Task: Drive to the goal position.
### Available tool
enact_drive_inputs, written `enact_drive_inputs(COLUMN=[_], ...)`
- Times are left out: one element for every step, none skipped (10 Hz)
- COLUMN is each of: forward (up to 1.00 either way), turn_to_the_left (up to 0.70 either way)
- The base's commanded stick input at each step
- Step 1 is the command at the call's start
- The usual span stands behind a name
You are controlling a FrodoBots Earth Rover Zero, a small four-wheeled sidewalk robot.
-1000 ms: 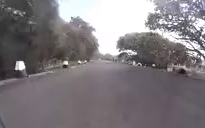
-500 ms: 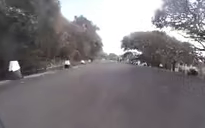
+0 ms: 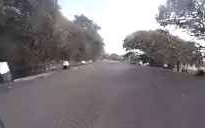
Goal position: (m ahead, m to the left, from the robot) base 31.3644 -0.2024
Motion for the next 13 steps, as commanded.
enact_drive_inputs(forward=[0.85, 0.85, 0.85, 0.85, 0.85, 0.85, 0.85, 0.85, 0.85, 0.85, 0.85, 0.85, 0.85], turn_to_the_left=[0.01, 0.01, 0.01, 0.01, 0.01, 0.01, 0.04, 0.09, 0.01, 0.01, 0.01, 0.01, 0.01])
